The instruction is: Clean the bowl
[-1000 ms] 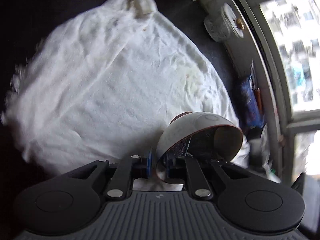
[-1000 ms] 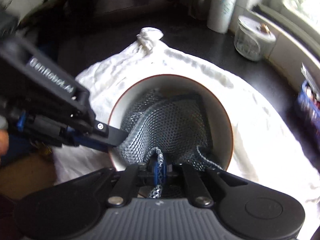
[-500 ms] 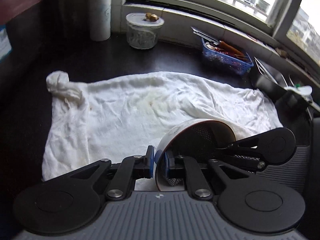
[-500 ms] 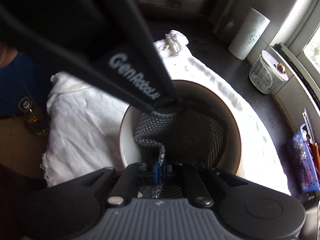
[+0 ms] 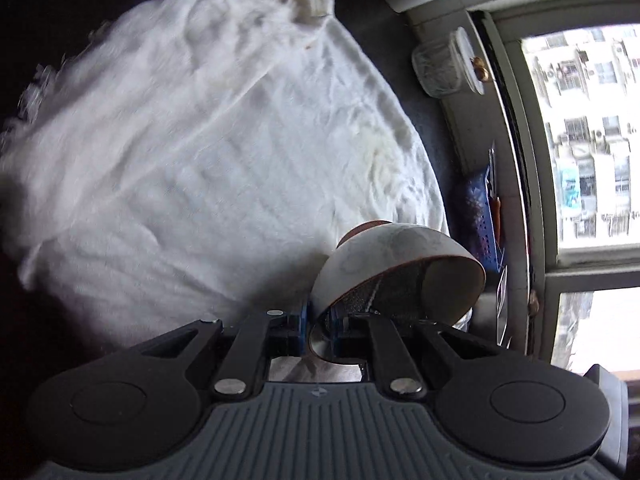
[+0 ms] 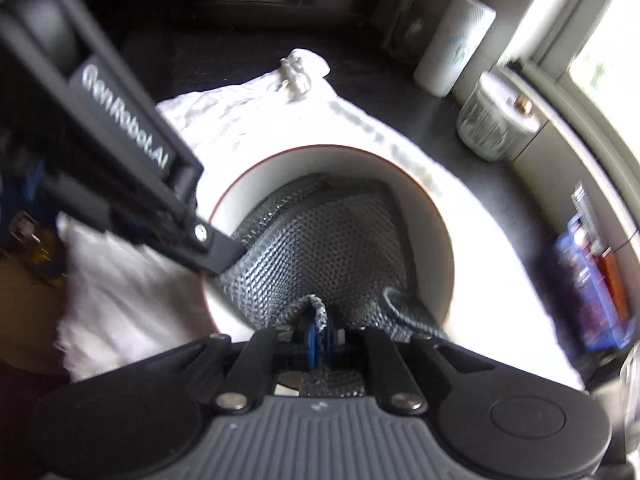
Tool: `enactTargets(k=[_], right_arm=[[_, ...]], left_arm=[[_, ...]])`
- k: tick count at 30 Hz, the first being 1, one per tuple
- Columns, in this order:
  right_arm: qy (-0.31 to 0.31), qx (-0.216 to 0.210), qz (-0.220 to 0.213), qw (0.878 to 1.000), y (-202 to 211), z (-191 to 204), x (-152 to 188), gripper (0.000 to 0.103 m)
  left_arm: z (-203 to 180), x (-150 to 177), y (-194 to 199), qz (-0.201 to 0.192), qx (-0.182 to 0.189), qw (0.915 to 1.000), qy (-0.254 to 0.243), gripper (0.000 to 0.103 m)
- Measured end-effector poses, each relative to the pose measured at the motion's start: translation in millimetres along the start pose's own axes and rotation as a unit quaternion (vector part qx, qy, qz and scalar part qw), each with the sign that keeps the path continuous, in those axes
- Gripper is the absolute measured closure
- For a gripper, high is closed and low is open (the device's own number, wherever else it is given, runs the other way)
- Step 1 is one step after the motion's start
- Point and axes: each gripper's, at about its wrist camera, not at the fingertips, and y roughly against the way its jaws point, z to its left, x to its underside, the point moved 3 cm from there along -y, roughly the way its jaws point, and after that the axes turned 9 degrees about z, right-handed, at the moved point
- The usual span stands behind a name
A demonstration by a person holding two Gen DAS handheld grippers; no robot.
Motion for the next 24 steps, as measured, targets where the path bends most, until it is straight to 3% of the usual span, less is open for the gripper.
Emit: enactTargets(k=[3,5,8,10,11,13,16,17,18,19,22,23,24], right_arm=[[-0.039,-0.045,-0.004,0.998,3.3,-3.7,2.3,0.097],[-0.049,-0.050,-0.008,0.998,5.4,-4.8,4.8,0.098],[-0.023,-0.020,-0.014,0.999,8.8,5.3,8.4,0.098],[-0.010,-0.005,-0.017,1.000,8.7,6.3,7.4,0.098],[-0.004,0.003,-0.018,1.000,8.5,6.5,6.7,0.098],[0.003,0.011,-0.023,1.000,9.1,6.9,5.3,0.098],[0.014,0.022,-0.032,0.999,11.7,7.7,2.9,0.098],[0.020,0.028,-0.037,0.999,13.0,8.4,2.0,0.098],[0.024,0.033,-0.039,0.998,14.2,8.5,1.7,0.098],[0.026,0.039,-0.039,0.998,15.3,8.3,1.8,0.098],[0.028,0.053,-0.044,0.997,18.0,6.0,2.1,0.098],[0.028,0.058,-0.046,0.997,19.0,5.2,2.3,0.098],[0.029,0.061,-0.046,0.997,18.9,4.3,1.8,0.098]], left_arm=[[10.7,1.3,-4.3,0.008,0.027,0.9986,0.046,0.093],[9.1,2.3,-6.0,0.014,0.032,0.9984,0.044,0.093],[-18.7,2.7,1.6,-0.014,-0.046,0.9965,-0.069,0.091],[-39.9,2.6,7.9,-0.036,-0.106,0.9817,-0.154,0.078],[-50.1,5.1,9.1,-0.050,-0.135,0.9693,-0.200,0.073],[-70.0,13.7,8.6,-0.079,-0.190,0.9337,-0.293,0.072],[-95.0,29.2,6.1,-0.116,-0.253,0.8617,-0.424,0.072],[-101.1,35.3,4.2,-0.126,-0.265,0.8334,-0.468,0.077],[-104.8,38.5,2.5,-0.127,-0.269,0.8142,-0.499,0.087],[-106.5,38.5,1.5,-0.123,-0.265,0.8101,-0.508,0.092],[-106.9,28.6,-0.4,-0.112,-0.248,0.8299,-0.487,0.094],[-104.9,23.8,1.7,-0.109,-0.233,0.8458,-0.467,0.094],[-100.8,18.0,4.1,-0.101,-0.214,0.8681,-0.437,0.094]])
